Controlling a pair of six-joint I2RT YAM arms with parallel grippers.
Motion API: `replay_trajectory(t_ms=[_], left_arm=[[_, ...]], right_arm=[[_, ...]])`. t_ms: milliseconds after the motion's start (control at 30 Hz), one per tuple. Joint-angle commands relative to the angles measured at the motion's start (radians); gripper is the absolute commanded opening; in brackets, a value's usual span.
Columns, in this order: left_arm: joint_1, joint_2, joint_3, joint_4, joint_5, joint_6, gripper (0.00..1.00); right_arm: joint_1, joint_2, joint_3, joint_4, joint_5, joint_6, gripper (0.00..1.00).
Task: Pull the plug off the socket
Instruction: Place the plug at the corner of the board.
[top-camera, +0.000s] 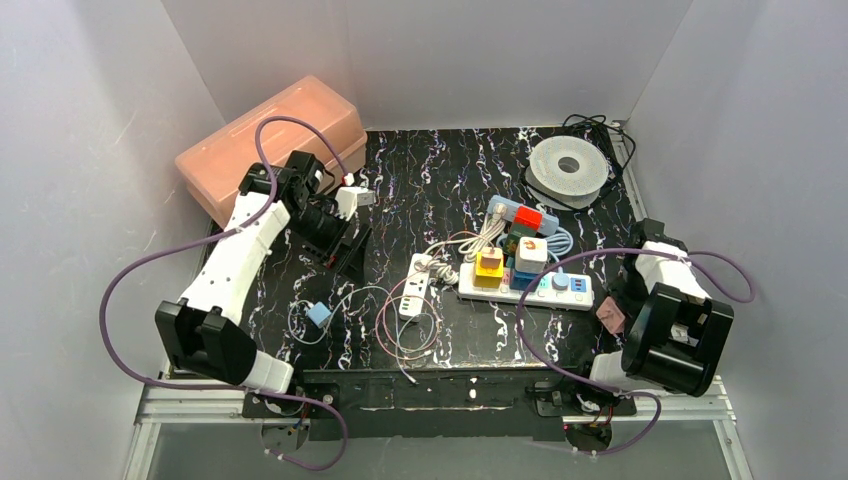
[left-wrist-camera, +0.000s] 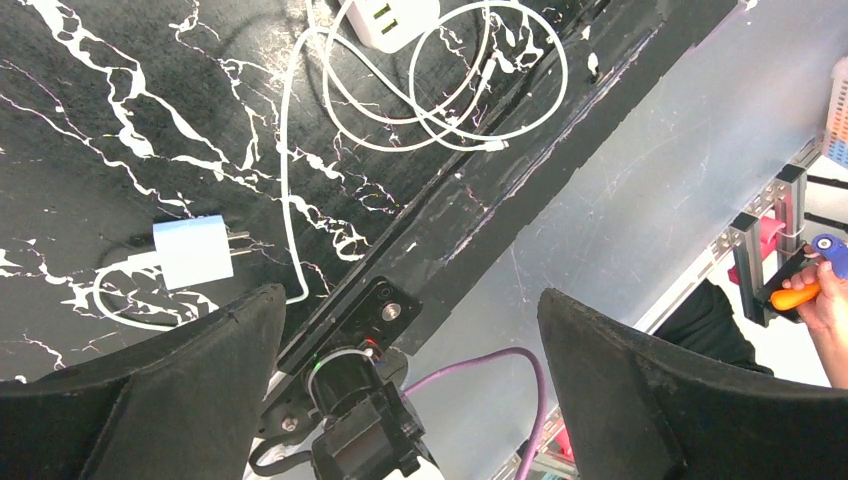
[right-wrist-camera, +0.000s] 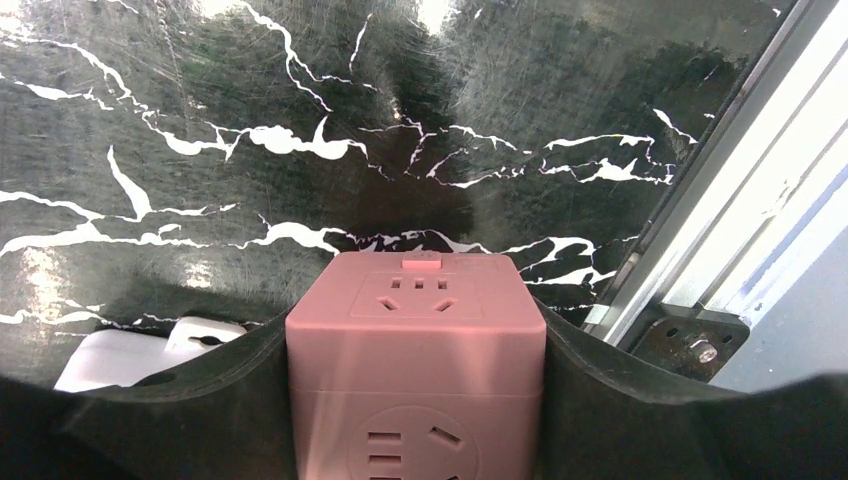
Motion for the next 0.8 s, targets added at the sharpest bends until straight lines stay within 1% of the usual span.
replay_trajectory(t_ms=[0, 133, 233, 300, 333, 500, 600, 767], left_arm=[[-0.001, -0.054, -0.029, -0.099, 0.04, -0.022, 0.98], [-0.006, -0.07, -0.039, -0.097, 0.048, -0.025, 0.98], [-0.005, -0.077, -0.039, -0.097, 0.047, -0.022, 0.98], [-0.005, -0.085, -0.038, -0.093, 0.045, -0.022, 0.98], [-0.006, -0.089, -0.039, -0.092, 0.045, -0.023, 0.98], [-0.005, -0.115, -0.053, -0.086, 0.045, -0.021, 0.98], [-0.005, -0.133, -0.071, -0.076, 0.035, -0.018, 0.98], [-0.006, -0.125, -0.06, -0.07, 0.037, -0.047, 0.98]], right_arm=[[-0.003, 0.027, 0.012, 0.02, 0.033, 0.018, 0.66], [0.003, 0.032, 0.038, -0.003, 0.027, 0.007, 0.69], [0.012, 0.013, 0.046, 0.01, -0.014, -0.036, 0.71], [0.013, -0.009, 0.035, 0.024, -0.024, -0.043, 0.78], [0.013, -0.016, 0.028, 0.038, -0.036, -0.049, 0.8], [0.013, -0.037, 0.01, 0.086, -0.071, -0.061, 0.85], [0.028, -0.103, 0.024, 0.092, -0.078, -0.067, 0.86], [0.133, -0.272, 0.073, 0.078, -0.079, -0.083, 0.87]])
